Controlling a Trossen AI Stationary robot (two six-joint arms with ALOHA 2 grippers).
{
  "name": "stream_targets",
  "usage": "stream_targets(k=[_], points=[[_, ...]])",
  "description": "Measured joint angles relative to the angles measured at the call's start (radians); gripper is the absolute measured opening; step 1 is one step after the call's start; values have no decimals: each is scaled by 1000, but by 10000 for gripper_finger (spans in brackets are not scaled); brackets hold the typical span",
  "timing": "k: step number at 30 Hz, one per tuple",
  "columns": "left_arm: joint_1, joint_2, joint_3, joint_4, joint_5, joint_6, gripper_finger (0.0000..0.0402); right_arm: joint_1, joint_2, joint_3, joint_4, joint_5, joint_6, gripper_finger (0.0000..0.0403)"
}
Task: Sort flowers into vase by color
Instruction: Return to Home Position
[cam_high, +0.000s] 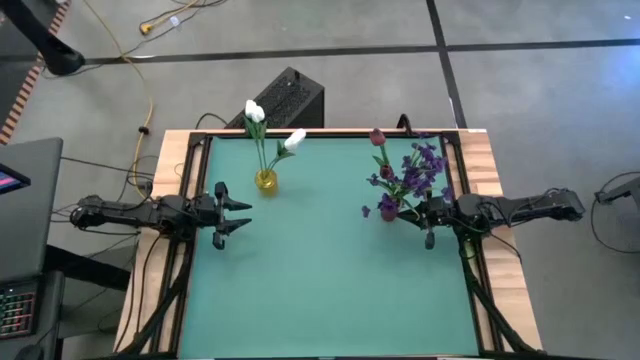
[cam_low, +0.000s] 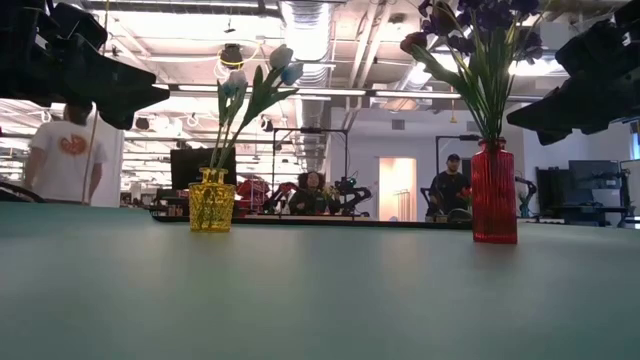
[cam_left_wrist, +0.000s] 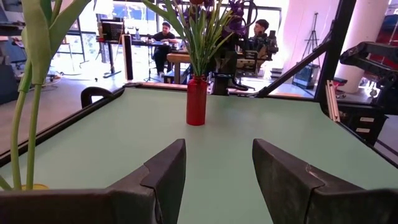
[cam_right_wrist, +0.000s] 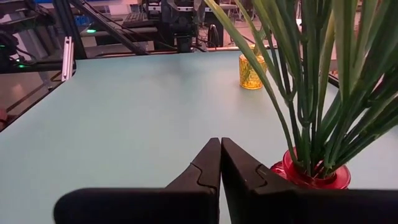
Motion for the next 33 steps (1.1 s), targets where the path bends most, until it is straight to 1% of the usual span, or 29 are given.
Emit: stream_targets(k=[19, 25, 33], points=[[0, 0, 0, 0, 0, 0, 174, 0, 0, 1, 0, 0, 0, 40], [0, 33, 0, -1, 2, 0, 174, 0, 0, 1, 0, 0, 0, 40], [0, 34, 0, -1, 2, 0, 174, 0, 0, 1, 0, -1, 0, 40]])
